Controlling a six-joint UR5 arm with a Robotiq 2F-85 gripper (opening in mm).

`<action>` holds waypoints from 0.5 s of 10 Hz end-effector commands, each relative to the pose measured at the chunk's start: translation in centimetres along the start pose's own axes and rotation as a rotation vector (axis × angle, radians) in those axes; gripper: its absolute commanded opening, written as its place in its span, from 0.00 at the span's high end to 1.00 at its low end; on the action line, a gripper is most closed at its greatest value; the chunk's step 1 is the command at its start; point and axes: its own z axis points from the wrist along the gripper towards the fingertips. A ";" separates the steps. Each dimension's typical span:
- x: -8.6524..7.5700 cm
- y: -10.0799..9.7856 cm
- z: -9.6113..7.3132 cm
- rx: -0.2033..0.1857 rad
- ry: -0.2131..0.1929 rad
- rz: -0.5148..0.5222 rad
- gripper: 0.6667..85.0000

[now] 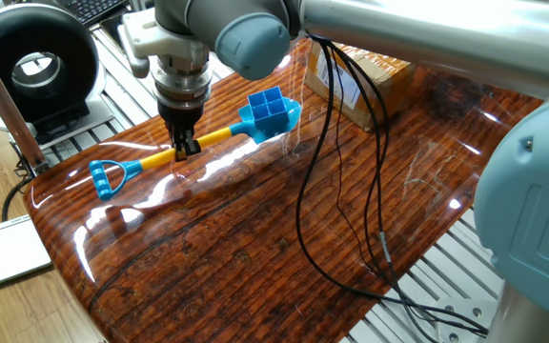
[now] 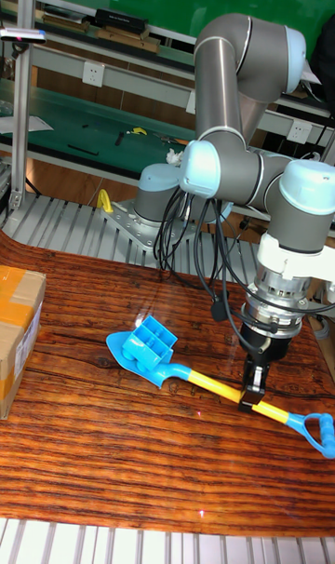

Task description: Use a shovel to scoop up an object

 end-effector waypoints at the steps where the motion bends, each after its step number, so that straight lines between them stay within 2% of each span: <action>1: -0.2 -0.2 -0.1 0.004 -0.013 0.011 0.99; 5: -0.4 -0.2 -0.1 0.005 -0.018 -0.008 0.99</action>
